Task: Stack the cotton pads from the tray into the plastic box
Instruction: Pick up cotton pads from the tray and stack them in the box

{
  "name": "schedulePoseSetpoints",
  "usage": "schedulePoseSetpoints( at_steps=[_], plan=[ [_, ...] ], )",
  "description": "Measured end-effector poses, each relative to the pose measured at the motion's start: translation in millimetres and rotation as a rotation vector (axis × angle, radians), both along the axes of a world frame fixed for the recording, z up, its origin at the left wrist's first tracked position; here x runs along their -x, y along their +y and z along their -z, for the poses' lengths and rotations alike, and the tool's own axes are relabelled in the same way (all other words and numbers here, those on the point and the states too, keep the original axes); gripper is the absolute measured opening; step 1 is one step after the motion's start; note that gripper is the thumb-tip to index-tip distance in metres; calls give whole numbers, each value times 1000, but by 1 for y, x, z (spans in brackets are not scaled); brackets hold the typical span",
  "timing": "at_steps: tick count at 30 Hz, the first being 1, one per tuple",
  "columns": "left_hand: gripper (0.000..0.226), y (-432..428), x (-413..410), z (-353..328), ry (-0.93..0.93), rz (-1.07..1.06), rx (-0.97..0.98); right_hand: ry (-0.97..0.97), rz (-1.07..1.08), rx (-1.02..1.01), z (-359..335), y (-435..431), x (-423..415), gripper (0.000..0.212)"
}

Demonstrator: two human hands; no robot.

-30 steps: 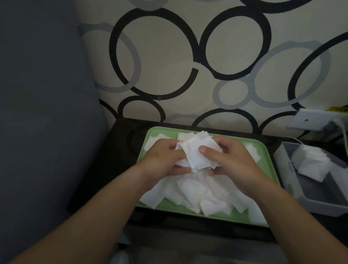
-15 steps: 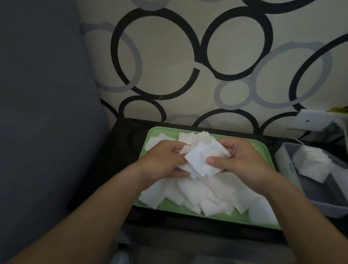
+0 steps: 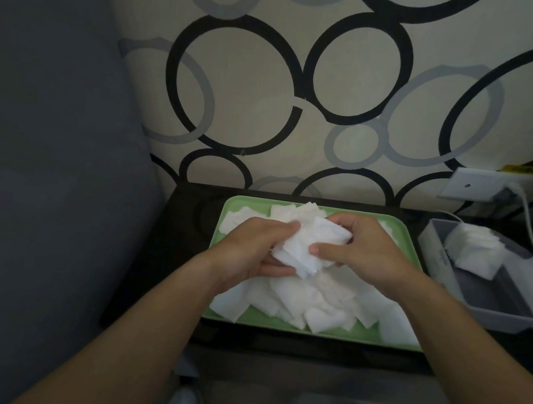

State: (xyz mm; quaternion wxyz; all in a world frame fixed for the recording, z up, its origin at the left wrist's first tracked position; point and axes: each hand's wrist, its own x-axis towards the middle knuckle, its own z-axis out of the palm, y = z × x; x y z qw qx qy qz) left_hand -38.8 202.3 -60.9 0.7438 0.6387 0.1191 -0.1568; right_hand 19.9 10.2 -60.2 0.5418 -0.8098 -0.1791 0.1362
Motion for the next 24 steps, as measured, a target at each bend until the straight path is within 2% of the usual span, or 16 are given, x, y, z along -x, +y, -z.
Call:
schedulePoseSetpoints(
  at_steps=[2, 5, 11, 16, 20, 24],
  plan=[
    [16, 0, 1, 3, -44, 42, -58, 20, -4, -32, 0, -1, -1, 18],
    [23, 1, 1, 4, -58, 26, -68, 102, -5, -121, 2, -2, -2, 11],
    [26, 5, -1, 6, -37, -52, -112, 151, 190, -315, -4, -3, -2, 11],
    [18, 4, -1, 7, -29, -84, -111, 222, 164, -386, -8, -4, 2, 11],
    [18, 3, 0, 4, -31, -58, -116, 117, -9, -239, -9, -4, 4, 10],
    [28, 0, 0, 4, -57, 9, -155, 4, -125, -106, -10, -4, 2, 8]
  ],
)
